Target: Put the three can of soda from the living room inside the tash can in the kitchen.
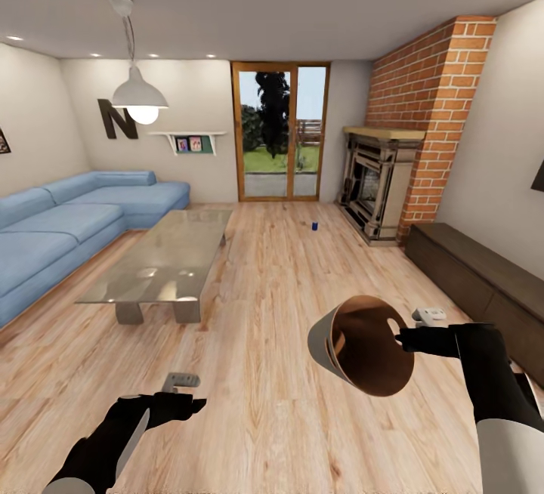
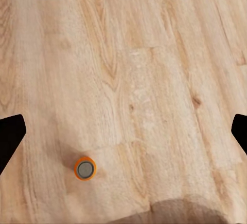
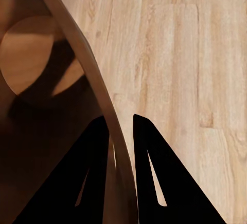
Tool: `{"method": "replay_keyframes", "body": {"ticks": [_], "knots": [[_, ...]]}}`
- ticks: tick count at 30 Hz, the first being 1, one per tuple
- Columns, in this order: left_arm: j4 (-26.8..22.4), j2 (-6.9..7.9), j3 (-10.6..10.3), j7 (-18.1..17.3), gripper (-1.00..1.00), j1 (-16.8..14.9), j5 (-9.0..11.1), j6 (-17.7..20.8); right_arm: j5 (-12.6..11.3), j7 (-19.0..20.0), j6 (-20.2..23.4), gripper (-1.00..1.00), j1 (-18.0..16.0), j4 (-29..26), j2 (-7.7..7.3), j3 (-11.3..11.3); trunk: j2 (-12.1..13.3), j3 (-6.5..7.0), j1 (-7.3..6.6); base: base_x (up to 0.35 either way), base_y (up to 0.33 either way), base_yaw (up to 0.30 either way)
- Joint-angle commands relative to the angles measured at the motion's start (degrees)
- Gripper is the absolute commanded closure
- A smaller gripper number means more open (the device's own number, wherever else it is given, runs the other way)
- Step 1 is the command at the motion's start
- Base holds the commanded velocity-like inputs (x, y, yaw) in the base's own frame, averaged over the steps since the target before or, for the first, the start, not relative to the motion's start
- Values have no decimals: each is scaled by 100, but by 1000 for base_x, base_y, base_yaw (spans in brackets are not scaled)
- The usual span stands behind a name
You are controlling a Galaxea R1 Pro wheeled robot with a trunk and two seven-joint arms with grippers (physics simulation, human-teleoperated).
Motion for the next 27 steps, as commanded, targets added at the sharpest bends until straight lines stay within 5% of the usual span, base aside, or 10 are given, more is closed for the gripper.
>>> {"method": "replay_keyframes", "body": {"ticks": [1,20,27], "knots": [[0,0,0,0,-100,0,0,-2,-113,45,50,100,-3,0,1,-1,-43,-27,22,0,0,0],[354,20,-3,3,-100,0,-2,-154,-88,21,42,100,-3,7,115,38,-805,-537,439,0,0,0],[827,92,11,486,-100,-15,41,-162,-86,19,42,100,-3,7,116,69,-1086,-725,593,0,0,0]]}}
